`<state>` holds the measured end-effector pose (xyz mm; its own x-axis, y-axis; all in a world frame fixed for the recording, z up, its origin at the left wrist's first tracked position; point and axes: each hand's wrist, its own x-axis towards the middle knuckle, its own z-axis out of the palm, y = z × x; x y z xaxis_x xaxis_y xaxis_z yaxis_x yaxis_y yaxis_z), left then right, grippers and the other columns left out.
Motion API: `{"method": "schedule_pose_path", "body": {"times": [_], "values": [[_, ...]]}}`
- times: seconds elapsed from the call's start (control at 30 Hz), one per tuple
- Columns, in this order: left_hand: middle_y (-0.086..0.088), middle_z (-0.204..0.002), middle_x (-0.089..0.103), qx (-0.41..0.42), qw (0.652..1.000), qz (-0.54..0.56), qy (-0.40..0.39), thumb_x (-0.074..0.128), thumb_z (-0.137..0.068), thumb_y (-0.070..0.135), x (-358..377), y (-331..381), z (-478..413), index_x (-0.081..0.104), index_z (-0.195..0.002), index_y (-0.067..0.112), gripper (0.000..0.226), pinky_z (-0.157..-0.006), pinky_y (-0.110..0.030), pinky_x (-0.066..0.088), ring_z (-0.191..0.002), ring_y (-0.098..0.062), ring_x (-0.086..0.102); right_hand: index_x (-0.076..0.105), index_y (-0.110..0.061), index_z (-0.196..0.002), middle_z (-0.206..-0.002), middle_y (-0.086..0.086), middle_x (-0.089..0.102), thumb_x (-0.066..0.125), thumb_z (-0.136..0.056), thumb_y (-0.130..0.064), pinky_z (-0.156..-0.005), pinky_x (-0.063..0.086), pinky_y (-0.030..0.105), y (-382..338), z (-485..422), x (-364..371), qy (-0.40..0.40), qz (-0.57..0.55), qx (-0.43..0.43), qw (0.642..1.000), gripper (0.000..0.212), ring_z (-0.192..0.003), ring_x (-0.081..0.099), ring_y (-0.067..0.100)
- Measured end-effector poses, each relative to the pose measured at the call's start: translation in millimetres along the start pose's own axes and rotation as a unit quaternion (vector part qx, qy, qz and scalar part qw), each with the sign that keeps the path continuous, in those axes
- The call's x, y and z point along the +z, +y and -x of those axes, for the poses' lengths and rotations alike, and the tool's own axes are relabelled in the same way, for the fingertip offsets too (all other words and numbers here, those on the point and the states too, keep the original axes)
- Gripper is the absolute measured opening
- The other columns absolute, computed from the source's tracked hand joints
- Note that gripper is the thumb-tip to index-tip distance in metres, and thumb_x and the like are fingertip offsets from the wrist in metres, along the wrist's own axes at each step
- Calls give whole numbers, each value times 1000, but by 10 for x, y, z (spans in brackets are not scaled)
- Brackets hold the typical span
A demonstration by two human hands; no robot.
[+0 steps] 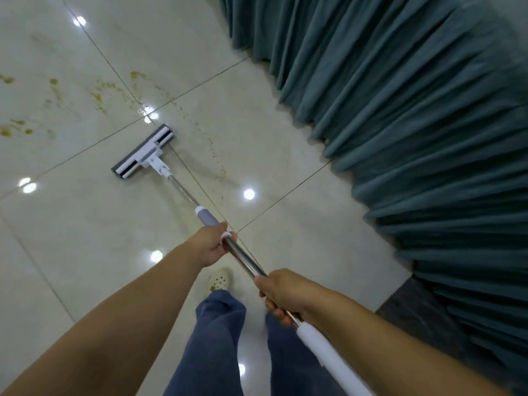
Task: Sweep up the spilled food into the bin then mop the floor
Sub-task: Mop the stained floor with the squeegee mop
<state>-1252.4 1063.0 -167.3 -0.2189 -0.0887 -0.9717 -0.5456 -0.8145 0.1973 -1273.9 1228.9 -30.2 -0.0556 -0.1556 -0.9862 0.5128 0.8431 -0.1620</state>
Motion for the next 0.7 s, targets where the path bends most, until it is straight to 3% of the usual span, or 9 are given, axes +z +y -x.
{"method": "schedule_pose_path", "body": {"times": [0.23, 0.33, 0.4, 0.5, 0.7], "values": [[-11, -72, 46, -57, 998, -31, -20, 46, -98, 12, 1216, -1674, 542, 40, -90, 5, 13, -39, -21, 51, -48, -16, 52, 47, -14, -81, -52, 0, 45, 41, -99, -30, -32, 30, 18, 1742, 673, -957, 44, 46, -9, 998, 25, -32, 37, 9], [-11, -67, 48, -71, 996, -48, -32, 43, -100, 15, 1736, -2462, 784, 41, -93, 4, 13, -37, -20, 49, -32, -12, 53, 46, -15, -75, -54, 2, 46, 44, -98, -31, -32, 31, 18, 2393, 1135, -1335, 63, 78, 11, 995, 28, -34, 39, 10], [-12, -68, 48, -88, 994, -55, -41, 43, -100, 15, 2022, -2869, 971, 41, -100, 2, 13, -36, -20, 49, -38, -16, 54, 45, -16, -72, -54, 3, 44, 44, -97, -31, -32, 30, 18, 2765, 1406, -1520, 66, 73, 36, 995, 30, -35, 38, 12], [-10, -73, 44, -92, 994, -44, -43, 43, -100, 12, 2318, -3152, 1191, 41, -91, 4, 12, -35, -20, 49, -54, -17, 47, 44, -17, -72, -54, 2, 43, 45, -97, -35, -31, 30, 18, 3070, 1635, -1698, 76, 62, 48, 994, 31, -32, 37, 10], [-9, -78, 44, -63, 997, -32, -22, 46, -98, 11, 2405, -2903, 1094, 42, -95, 3, 9, -38, -20, 52, -57, -17, 47, 43, -15, -82, -58, 5, 46, 41, -98, -37, -31, 34, 18, 2884, 1536, -1827, 70, 91, 35, 993, 28, -38, 40, 13]]}}
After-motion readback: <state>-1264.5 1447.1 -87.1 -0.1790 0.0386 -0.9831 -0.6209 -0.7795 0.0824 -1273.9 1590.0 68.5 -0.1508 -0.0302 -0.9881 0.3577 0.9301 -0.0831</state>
